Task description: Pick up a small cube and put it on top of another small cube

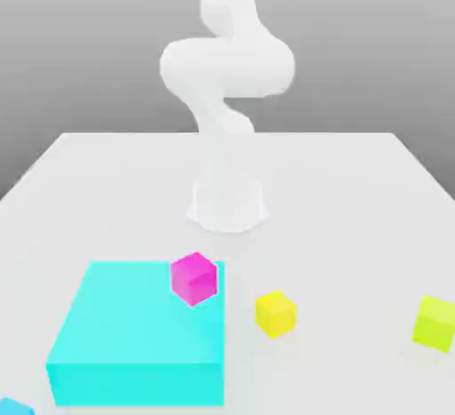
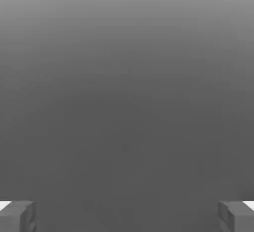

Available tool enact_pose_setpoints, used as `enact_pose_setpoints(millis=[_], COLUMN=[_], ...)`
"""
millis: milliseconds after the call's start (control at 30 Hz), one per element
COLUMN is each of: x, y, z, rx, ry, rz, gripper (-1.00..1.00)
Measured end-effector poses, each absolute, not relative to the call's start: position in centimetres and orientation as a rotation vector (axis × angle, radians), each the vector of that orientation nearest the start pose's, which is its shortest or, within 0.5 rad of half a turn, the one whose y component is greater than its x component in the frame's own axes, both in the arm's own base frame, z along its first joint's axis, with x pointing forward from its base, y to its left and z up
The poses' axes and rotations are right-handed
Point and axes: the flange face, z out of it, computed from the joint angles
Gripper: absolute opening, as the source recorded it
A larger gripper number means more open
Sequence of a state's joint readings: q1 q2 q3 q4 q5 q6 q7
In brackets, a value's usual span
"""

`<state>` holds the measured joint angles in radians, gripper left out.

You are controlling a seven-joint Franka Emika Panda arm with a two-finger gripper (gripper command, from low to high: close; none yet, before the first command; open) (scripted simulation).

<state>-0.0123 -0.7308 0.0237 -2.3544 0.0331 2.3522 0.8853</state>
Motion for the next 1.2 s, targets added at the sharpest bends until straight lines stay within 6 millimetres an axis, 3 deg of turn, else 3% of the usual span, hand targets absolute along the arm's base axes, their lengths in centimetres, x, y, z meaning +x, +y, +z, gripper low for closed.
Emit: enact_pose_setpoints(millis=[167, 367, 567, 767, 867, 1100, 1133, 1200], x=[41.6, 43.0, 40.9, 35.9, 33.6, 33.1, 33.1, 33.1], y=[2.5, 4.7, 6.6, 7.5, 7.7, 7.7, 7.7, 7.7], z=[56.3, 44.3, 32.8, 22.8, 19.1, 13.1, 12.6, 12.6], rx=[-2.349, -2.261, -2.154, -2.020, -1.965, -1.951, -1.951, -1.951], ry=[1.394, 1.691, 2.000, 2.321, 2.439, 2.461, 2.462, 2.461], rz=[-0.672, -0.425, -0.215, -0.054, -0.010, 0.003, 0.002, 0.002], gripper=[0.00, 0.00, 0.00, 0.00, 0.00, 0.00, -1.00, -1.00])
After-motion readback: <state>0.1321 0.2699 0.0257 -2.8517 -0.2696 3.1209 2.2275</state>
